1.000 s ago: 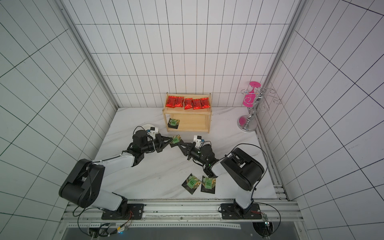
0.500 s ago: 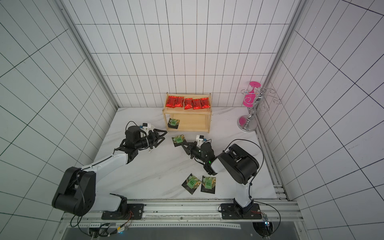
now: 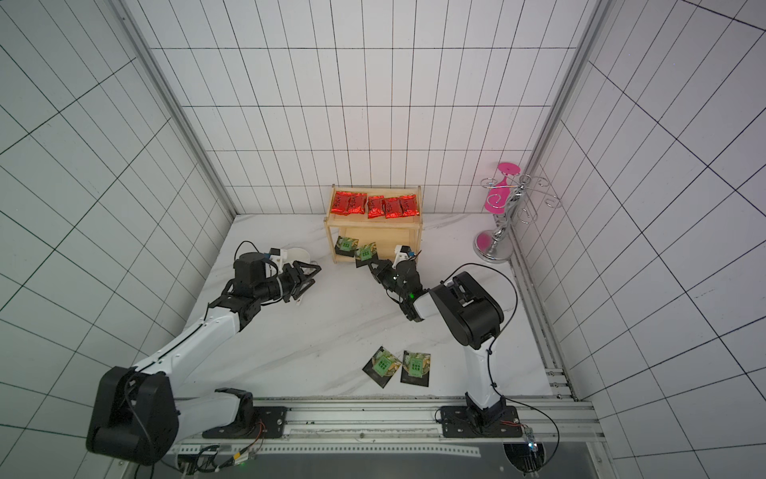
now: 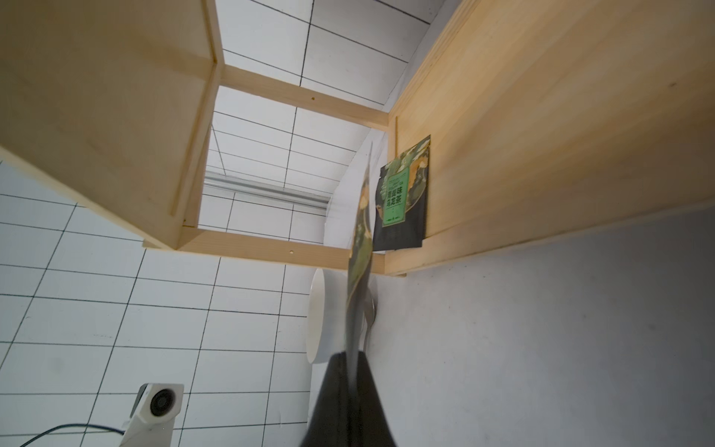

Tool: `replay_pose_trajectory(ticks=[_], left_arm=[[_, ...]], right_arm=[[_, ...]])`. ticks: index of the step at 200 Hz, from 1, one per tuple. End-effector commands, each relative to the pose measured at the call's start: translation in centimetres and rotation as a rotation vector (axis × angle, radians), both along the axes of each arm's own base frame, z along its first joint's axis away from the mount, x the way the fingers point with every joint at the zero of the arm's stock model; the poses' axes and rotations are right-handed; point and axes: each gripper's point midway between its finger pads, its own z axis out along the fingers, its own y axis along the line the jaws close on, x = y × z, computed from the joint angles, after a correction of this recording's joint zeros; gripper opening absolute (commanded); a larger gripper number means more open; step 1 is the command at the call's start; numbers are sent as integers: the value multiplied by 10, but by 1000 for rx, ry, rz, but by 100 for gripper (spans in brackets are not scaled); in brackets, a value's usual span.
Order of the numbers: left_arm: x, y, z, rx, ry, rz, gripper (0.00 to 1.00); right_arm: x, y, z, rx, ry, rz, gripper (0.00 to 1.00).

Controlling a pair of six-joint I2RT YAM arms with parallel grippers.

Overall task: Place the tea bags on the shelf by color
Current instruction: Place the tea bag on the shelf.

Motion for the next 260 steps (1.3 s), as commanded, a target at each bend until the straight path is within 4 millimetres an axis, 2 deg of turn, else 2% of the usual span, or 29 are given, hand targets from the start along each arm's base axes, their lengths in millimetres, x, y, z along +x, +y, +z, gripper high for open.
replay_pose_trajectory(ticks=[1, 87, 174, 260], left_arm=[[-1, 4, -2, 22, 14, -23, 63], [-8, 16, 1, 33, 1, -5, 63], [-8, 14, 0, 11, 1, -13, 63], [-7, 15, -3, 6, 9, -11, 63]], right_arm=[[22, -6, -11, -82, -2, -65, 0], [55, 4, -26, -141, 27, -113, 0], [65, 7, -42, -163, 53, -134, 0], [75, 19, -47, -150, 62, -127, 1]])
